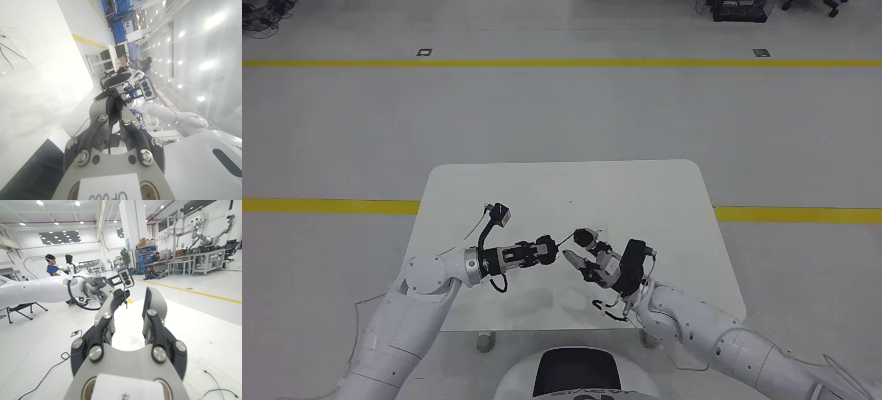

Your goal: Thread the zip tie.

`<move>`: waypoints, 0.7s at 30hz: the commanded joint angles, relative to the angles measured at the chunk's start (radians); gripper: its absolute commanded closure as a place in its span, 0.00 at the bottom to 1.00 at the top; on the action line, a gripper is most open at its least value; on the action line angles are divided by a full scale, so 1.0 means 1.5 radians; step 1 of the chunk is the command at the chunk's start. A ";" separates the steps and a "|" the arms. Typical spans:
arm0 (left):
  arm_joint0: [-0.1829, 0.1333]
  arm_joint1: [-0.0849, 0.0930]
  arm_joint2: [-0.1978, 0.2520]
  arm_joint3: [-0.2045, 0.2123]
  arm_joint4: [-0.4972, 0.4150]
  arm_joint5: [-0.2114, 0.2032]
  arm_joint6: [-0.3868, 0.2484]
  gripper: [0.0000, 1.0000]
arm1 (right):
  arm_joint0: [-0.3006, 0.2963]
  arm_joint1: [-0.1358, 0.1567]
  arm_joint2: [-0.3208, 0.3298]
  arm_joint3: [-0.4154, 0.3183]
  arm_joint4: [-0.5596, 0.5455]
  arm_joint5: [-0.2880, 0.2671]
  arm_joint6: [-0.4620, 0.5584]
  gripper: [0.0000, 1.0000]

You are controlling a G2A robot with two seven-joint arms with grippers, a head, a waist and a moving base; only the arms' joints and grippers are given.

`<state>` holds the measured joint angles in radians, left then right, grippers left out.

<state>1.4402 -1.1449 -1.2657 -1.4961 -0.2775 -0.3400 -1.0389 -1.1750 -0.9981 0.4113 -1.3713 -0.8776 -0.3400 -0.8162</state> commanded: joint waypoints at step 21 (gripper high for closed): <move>0.001 0.004 -0.008 -0.017 -0.145 0.083 -0.039 1.00 | -0.017 0.030 -0.011 -0.030 0.042 0.000 -0.039 0.00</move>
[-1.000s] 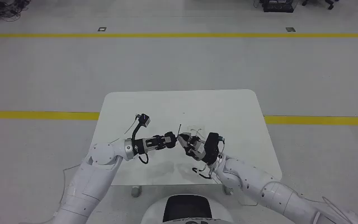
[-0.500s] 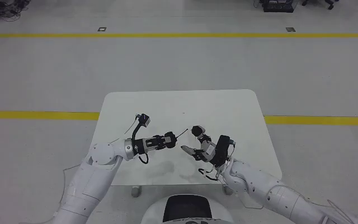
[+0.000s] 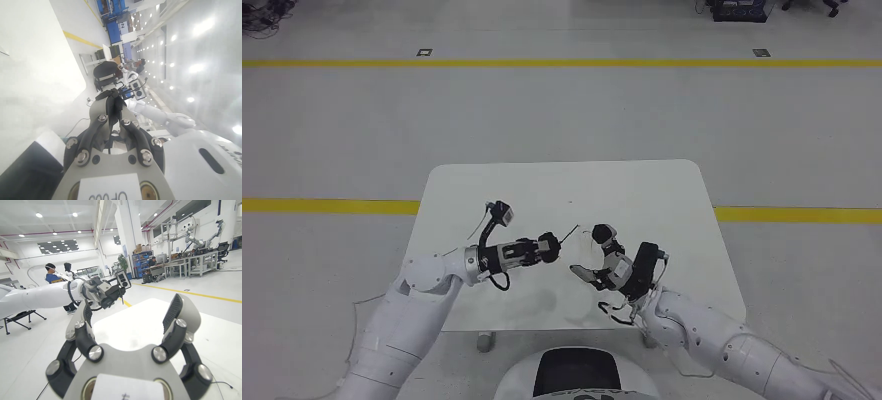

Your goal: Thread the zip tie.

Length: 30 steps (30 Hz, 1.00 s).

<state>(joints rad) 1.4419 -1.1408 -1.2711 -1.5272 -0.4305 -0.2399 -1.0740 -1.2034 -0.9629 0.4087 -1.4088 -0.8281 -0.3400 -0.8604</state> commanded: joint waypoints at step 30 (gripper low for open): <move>0.001 0.020 -0.022 0.028 -0.153 0.019 -0.055 1.00 | 0.143 0.129 -0.159 -0.169 0.320 0.000 0.198 0.00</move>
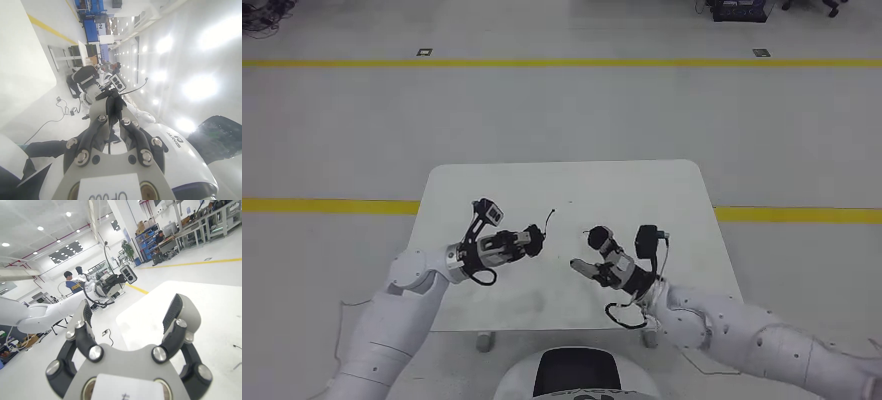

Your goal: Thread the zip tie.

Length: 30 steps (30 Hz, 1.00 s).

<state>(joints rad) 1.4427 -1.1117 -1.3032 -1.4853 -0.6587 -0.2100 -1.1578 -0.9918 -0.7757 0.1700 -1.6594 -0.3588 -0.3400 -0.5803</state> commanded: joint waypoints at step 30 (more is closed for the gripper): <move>-0.005 0.013 0.015 0.015 -0.015 -0.010 0.011 1.00 | 0.008 0.046 0.088 -0.014 0.337 0.000 0.360 0.00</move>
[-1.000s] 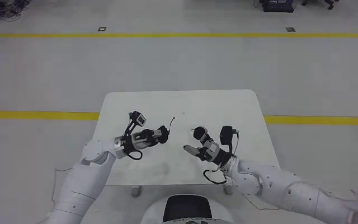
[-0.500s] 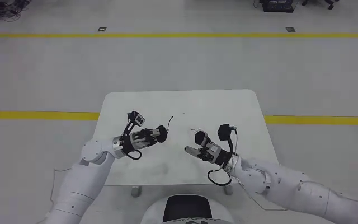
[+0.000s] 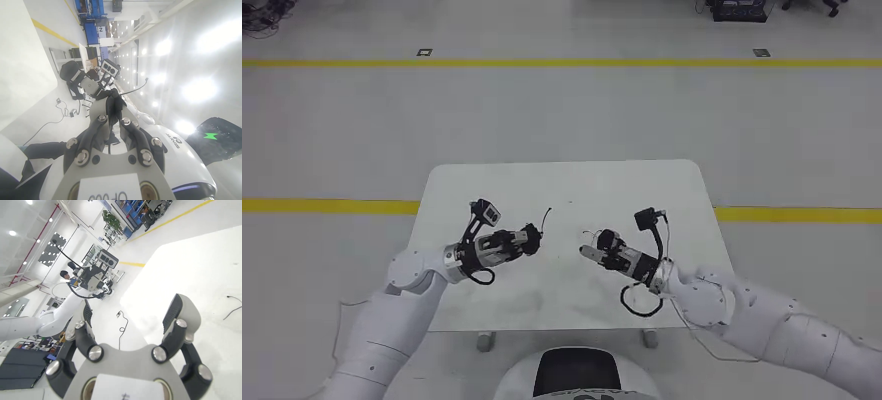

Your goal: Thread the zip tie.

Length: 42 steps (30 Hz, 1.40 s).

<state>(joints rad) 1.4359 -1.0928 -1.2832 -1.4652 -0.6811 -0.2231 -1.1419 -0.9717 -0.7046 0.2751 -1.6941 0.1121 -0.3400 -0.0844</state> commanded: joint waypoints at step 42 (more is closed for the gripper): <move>-0.007 0.012 0.027 -0.003 0.002 -0.014 0.020 1.00 | -0.249 -0.189 0.508 0.132 0.338 0.000 0.799 0.00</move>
<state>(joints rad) 1.4270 -1.0751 -1.2430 -1.4683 -0.6847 -0.2442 -1.1120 -1.3457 -0.9895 1.0369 -1.4965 0.6250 -0.3400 1.1197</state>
